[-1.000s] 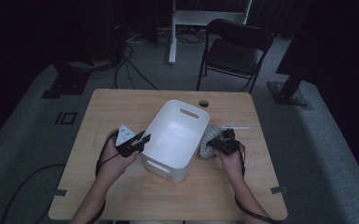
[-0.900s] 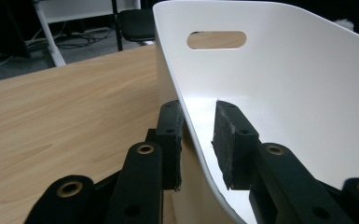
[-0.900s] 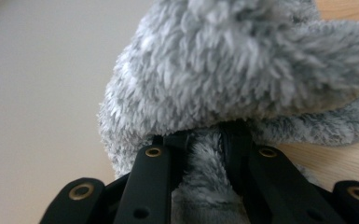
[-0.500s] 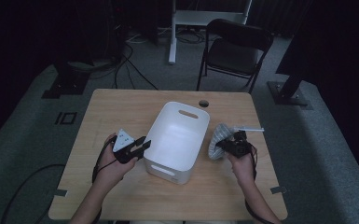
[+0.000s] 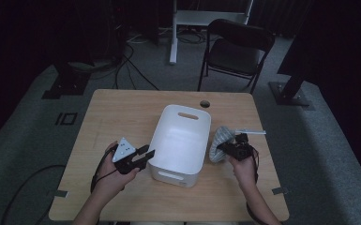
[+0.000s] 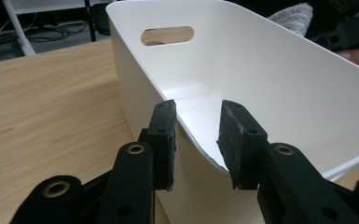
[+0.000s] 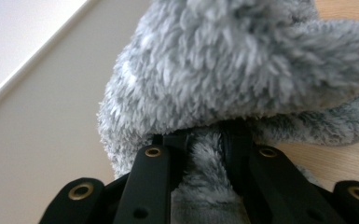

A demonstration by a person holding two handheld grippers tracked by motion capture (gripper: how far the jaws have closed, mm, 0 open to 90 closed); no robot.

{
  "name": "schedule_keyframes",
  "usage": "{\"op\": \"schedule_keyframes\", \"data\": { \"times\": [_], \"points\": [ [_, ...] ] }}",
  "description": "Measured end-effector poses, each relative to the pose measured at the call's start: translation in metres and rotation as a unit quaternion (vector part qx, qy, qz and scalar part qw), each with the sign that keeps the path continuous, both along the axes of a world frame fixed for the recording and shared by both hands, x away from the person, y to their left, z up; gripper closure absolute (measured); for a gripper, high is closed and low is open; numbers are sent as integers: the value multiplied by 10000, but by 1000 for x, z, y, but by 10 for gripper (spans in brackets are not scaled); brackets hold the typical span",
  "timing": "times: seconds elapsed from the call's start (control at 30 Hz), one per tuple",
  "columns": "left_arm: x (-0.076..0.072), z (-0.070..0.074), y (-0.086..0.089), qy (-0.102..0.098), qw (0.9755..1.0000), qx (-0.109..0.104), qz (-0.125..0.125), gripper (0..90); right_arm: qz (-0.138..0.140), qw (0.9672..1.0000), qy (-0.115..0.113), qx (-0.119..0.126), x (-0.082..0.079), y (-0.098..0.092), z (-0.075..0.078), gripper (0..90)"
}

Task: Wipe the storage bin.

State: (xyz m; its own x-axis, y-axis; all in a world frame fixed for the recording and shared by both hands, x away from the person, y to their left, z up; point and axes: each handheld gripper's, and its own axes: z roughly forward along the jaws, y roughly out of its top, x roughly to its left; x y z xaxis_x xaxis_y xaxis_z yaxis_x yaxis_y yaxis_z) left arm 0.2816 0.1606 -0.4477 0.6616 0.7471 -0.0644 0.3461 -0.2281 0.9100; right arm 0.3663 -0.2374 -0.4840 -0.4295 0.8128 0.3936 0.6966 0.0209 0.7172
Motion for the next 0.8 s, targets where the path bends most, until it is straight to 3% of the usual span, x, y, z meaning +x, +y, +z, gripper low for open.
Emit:
{"op": "schedule_keyframes", "data": {
  "times": [0.07,0.17,0.33,0.6,0.8],
  "points": [
    [-3,1,-1,74,9999,-29,-84,666,13,10000,-11,-8,-1,0,0,765],
    [-5,4,-1,-37,9998,54,-162,667,17,10000,-27,-14,-2,-1,0,765],
    [2,11,6,-177,9996,-131,-156,639,24,10000,-49,-25,-5,-4,3,764],
    [37,17,13,-200,9986,-433,-246,636,82,10000,-35,1,-12,-10,1,765],
    [69,22,13,-536,9972,-488,-173,598,120,9999,-21,2,-19,-15,-1,764]
  ]
}}
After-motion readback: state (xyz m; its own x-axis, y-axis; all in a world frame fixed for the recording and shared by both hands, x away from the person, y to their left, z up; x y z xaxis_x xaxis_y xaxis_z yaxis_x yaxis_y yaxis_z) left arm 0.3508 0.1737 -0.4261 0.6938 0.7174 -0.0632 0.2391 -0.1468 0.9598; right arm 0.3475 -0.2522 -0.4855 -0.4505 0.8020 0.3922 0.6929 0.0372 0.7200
